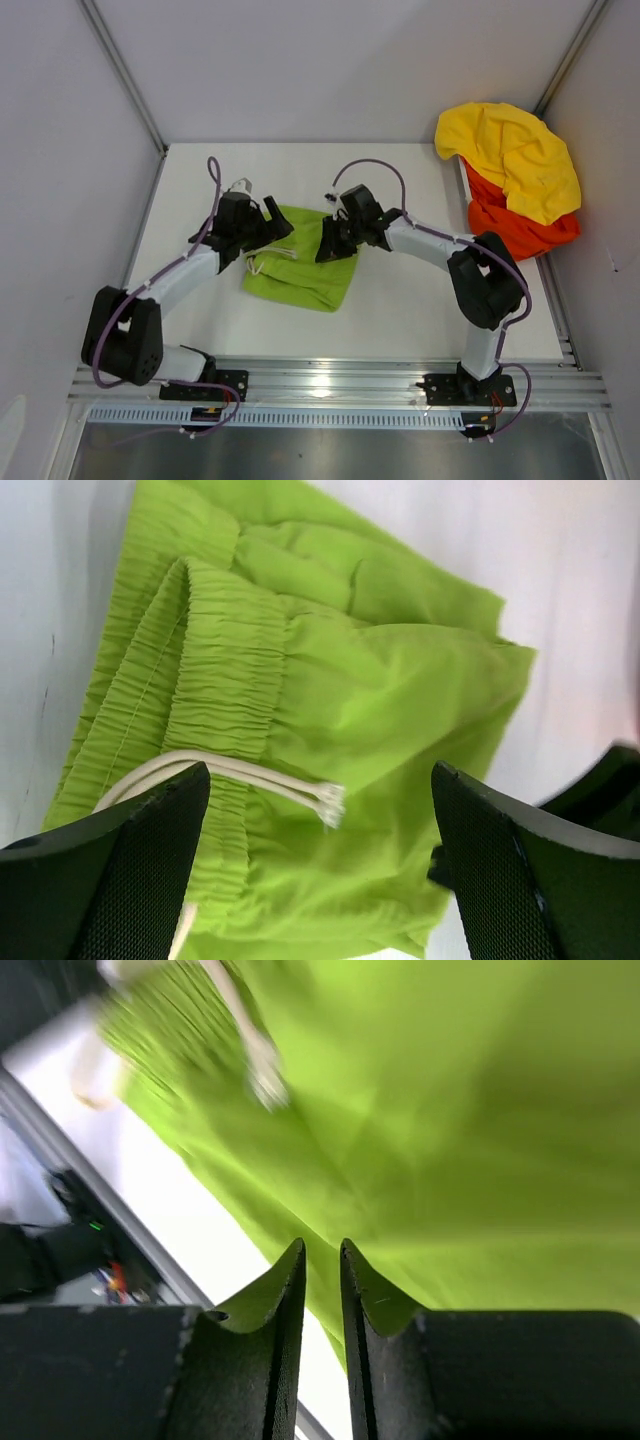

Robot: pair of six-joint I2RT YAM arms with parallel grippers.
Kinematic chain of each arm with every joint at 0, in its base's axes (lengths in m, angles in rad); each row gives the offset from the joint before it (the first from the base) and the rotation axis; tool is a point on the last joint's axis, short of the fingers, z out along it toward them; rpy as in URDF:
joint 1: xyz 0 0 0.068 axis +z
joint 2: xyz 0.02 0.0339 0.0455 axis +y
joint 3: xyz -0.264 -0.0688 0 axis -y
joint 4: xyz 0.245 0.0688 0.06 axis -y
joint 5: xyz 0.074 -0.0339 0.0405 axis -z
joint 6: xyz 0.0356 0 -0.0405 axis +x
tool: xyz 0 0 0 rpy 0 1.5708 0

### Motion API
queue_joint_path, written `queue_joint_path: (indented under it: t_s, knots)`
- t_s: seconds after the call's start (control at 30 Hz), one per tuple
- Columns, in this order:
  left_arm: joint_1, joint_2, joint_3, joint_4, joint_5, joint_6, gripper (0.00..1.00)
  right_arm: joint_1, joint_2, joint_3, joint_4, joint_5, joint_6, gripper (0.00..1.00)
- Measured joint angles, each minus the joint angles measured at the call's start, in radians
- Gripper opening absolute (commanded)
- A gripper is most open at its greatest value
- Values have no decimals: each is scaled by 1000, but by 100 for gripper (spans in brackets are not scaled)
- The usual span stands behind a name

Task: Fold and stack the shorts
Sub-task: Fold the shorts

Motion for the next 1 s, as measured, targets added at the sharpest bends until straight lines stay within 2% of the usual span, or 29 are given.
queue_joint_path:
  t_s: [0.3,0.4,0.67,0.83,1.0]
  knots:
    - [0,-257,3,-97,-24,3,93,-68,21,138,36,-119,-5,27]
    - [-5,-354,-61,-100,-19,-31,94,-82,72,175,24,-133,-29,28]
    - [-94,-649,-411,-149,-10,-289,94,-149,120,179,-4,-171,-59,28]
    - [-176,-786,-459,-251,-114,-476,99,-181,120,180,-1,-177,-60,27]
    - [-206,-823,-488,-227,-179,-611,99,-190,120,163,31,-193,-55,27]
